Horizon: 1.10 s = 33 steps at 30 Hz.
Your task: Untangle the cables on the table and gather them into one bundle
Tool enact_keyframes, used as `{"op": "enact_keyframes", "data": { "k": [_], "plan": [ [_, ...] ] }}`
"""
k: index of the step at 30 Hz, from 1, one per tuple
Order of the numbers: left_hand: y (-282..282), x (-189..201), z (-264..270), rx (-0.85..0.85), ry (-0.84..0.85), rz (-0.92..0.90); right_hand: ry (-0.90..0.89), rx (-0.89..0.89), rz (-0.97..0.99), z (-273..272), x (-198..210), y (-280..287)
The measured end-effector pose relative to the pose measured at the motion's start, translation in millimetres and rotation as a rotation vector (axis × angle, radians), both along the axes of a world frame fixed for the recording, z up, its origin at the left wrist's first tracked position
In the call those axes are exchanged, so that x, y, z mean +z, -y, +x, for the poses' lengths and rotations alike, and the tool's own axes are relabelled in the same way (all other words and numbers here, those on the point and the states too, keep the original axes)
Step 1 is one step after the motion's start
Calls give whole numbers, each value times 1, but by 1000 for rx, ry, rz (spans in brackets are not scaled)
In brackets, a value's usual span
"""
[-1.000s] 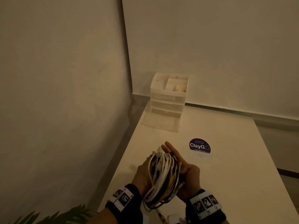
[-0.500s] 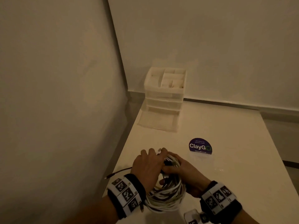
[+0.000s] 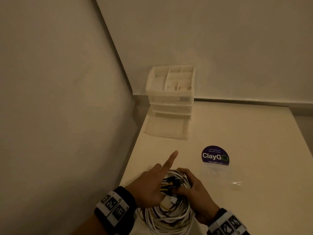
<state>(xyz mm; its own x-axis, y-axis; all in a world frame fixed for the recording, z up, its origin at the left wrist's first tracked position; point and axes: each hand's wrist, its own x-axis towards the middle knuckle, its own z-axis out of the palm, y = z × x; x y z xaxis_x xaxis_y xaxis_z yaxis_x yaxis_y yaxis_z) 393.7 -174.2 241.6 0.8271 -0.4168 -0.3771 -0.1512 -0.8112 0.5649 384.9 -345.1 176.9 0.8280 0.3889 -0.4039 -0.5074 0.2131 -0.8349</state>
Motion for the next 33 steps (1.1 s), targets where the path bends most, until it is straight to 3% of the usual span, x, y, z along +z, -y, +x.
{"op": "enact_keyframes", "data": {
  "k": [6, 12, 17, 26, 33],
  "plan": [
    [-1, -9, 9, 84, -79, -266, 20, -8, 76, 10, -4, 8],
    [0, -23, 47, -56, -78, 48, 55, -65, 42, 31, -12, -1],
    [0, -21, 126, -164, -37, 332, -129, -153, 194, 74, -14, -21],
    [-9, -37, 281, -276, 63, 228, -186, -474, 213, 196, -9, -57],
    [-18, -99, 349, -372, -36, 225, -322, -643, -166, 264, -58, -77]
  ]
}}
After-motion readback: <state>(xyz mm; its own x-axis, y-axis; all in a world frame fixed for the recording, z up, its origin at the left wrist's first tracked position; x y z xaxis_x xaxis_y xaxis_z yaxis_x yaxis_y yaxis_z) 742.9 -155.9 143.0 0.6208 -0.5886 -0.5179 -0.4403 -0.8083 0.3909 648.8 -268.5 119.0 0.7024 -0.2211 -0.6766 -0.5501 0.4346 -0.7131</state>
